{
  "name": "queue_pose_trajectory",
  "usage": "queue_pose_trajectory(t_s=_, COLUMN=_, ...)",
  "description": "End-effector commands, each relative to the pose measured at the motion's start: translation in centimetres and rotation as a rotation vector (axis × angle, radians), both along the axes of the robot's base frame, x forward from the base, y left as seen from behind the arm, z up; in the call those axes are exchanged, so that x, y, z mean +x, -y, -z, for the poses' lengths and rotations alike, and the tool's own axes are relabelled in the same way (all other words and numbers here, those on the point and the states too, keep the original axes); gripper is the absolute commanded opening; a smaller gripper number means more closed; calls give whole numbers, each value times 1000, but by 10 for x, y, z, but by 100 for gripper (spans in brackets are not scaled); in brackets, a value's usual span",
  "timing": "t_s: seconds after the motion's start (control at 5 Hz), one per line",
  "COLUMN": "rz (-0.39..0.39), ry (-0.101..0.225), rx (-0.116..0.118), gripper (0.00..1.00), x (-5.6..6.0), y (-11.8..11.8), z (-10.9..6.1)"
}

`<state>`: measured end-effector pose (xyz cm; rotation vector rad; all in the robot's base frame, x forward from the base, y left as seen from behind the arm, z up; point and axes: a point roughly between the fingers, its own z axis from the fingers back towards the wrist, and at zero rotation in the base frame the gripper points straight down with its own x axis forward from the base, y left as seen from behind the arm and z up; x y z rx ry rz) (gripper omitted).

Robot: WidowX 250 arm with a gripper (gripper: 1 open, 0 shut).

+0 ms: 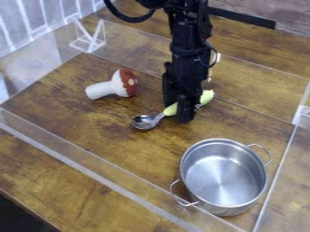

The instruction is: Move the green spoon to the left

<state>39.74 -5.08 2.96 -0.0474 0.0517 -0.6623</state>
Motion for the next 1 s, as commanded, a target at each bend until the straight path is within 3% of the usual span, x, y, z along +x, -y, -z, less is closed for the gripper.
queue_pose_trajectory(t_s=0.0, rz=28, ry=28, rx=-34, gripper=0, x=1, y=11, z=-13)
queue_pose_trajectory(t_s=0.4, rz=10, ry=16, rx=-91, gripper=0, x=4, y=22, z=-15)
queue_pose_trajectory(t_s=0.6, rz=-8, ry=3, rx=-119, gripper=100, x=4, y=26, z=-15)
queue_pose_trajectory(t_s=0.8, rz=-11, ry=-9, rx=-125, gripper=0, x=5, y=27, z=-13)
